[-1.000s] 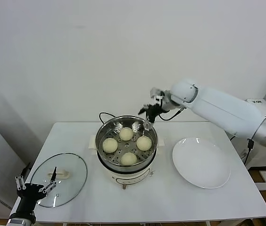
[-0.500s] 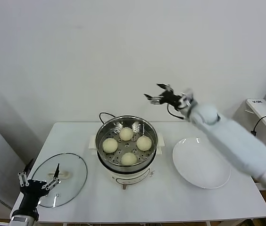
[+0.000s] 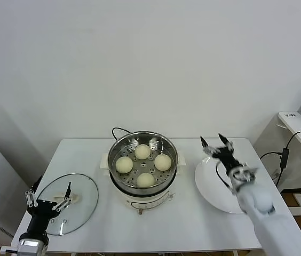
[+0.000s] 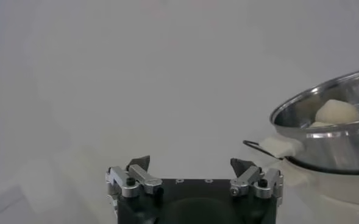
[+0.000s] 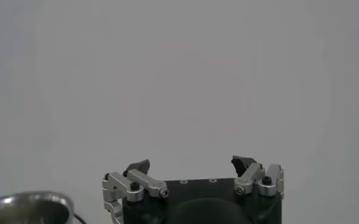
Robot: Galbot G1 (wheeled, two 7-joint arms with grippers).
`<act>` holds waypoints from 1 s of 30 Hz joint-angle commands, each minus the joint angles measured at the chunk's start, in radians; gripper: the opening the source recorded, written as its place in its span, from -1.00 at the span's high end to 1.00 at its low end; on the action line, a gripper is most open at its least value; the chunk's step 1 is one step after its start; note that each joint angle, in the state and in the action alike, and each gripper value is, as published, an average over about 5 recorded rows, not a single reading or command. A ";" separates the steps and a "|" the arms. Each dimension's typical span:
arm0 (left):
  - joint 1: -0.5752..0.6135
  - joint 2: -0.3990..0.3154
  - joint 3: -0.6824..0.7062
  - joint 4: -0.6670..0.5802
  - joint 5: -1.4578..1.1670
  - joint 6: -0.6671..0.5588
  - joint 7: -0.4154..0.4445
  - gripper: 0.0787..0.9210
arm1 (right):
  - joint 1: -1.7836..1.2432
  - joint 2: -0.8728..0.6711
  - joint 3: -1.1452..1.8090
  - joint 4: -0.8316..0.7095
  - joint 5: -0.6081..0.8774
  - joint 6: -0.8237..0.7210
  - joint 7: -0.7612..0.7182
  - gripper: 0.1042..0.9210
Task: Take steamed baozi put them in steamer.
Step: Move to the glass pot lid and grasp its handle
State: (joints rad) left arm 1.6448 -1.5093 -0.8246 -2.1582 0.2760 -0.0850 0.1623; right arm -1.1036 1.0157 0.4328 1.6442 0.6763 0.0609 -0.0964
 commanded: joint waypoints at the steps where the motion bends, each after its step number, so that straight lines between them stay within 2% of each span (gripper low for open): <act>1: -0.009 0.013 -0.003 0.056 0.163 -0.081 -0.013 -0.77 | -0.469 0.198 0.370 0.250 -0.122 -0.003 -0.069 -0.76; 9: 0.022 0.082 -0.073 0.180 0.569 -0.324 -0.092 -0.77 | -0.513 0.269 0.427 0.304 -0.143 -0.049 -0.092 -0.76; 13: 0.036 0.123 -0.115 0.256 0.817 -0.399 -0.199 -0.77 | -0.520 0.273 0.427 0.297 -0.153 -0.043 -0.107 -0.76; 17: -0.006 0.138 -0.135 0.371 1.042 -0.459 -0.321 -0.77 | -0.519 0.275 0.427 0.293 -0.159 -0.025 -0.124 -0.76; 21: -0.048 0.117 -0.137 0.438 1.165 -0.472 -0.411 -0.77 | -0.509 0.271 0.415 0.296 -0.160 -0.021 -0.129 -0.76; 25: -0.076 0.093 -0.140 0.473 1.223 -0.458 -0.445 -0.77 | -0.500 0.256 0.394 0.289 -0.160 -0.019 -0.132 -0.76; 30: -0.133 0.099 -0.111 0.514 1.249 -0.421 -0.454 -0.77 | -0.520 0.253 0.407 0.281 -0.157 0.001 -0.141 -0.76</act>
State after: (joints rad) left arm 1.5921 -1.4141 -0.9406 -1.7758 1.2687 -0.4772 -0.1703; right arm -1.5831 1.2573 0.8180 1.9094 0.5290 0.0470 -0.2234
